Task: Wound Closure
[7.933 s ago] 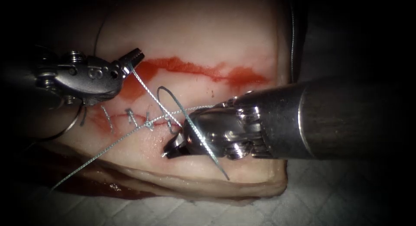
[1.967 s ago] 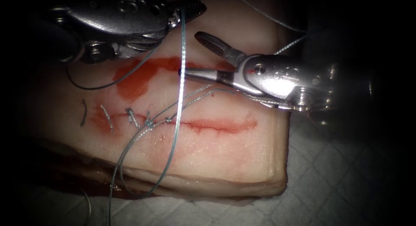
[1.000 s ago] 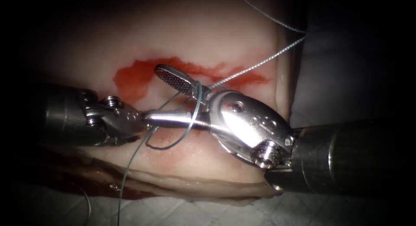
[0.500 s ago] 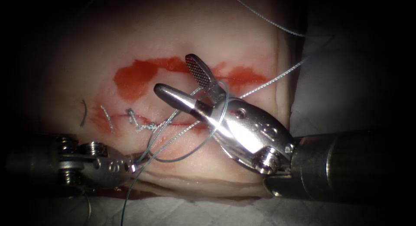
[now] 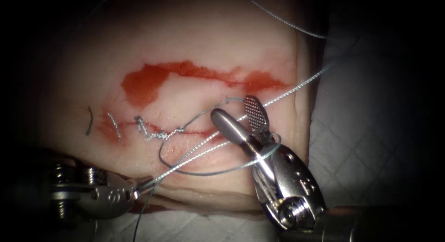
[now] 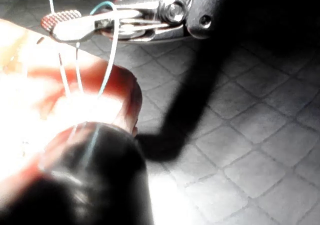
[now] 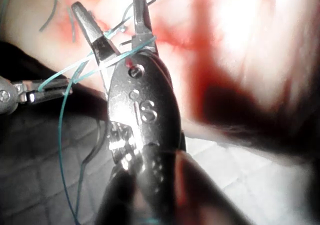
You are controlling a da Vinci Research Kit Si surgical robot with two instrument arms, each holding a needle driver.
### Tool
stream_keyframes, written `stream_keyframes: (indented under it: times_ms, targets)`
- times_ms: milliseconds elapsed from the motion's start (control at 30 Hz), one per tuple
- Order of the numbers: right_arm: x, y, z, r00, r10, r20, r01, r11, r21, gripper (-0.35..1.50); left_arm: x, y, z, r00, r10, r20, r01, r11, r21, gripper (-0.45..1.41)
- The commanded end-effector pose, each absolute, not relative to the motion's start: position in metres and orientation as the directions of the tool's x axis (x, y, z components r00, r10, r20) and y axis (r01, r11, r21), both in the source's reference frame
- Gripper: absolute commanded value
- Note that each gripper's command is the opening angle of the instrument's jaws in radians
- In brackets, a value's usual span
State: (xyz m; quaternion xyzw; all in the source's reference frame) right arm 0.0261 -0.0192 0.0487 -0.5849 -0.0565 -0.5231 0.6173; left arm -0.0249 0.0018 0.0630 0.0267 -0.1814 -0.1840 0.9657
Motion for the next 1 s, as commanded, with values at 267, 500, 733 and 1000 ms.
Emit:
stream_keyframes:
  times_ms: [267, 500, 733, 1000]
  targets:
    - [0.0264, -0.0209, 0.0476, 0.483, -0.578, 0.658, 0.706, -0.188, -0.682, 0.52, -0.0254, 0.0011, 0.0633, 0.866, -0.362, 0.345, 0.343, 0.932, 0.118, -0.45]
    - [0.0250, -0.0222, 0.0485, 0.516, -0.589, 0.622, 0.668, -0.178, -0.722, 0.62, -0.0260, -0.0002, 0.0616, 0.859, -0.350, 0.374, 0.318, 0.937, 0.146, -0.45]
    - [0.0239, -0.0223, 0.0501, 0.516, -0.584, 0.627, 0.668, -0.185, -0.721, 0.62, -0.0267, -0.0007, 0.0587, 0.836, -0.410, 0.364, 0.369, 0.912, 0.180, -0.45]
    - [0.0237, -0.0221, 0.0510, 0.514, -0.582, 0.630, 0.670, -0.185, -0.719, 0.64, -0.0295, -0.0023, 0.0576, 0.827, -0.433, 0.359, 0.396, 0.901, 0.176, -0.45]
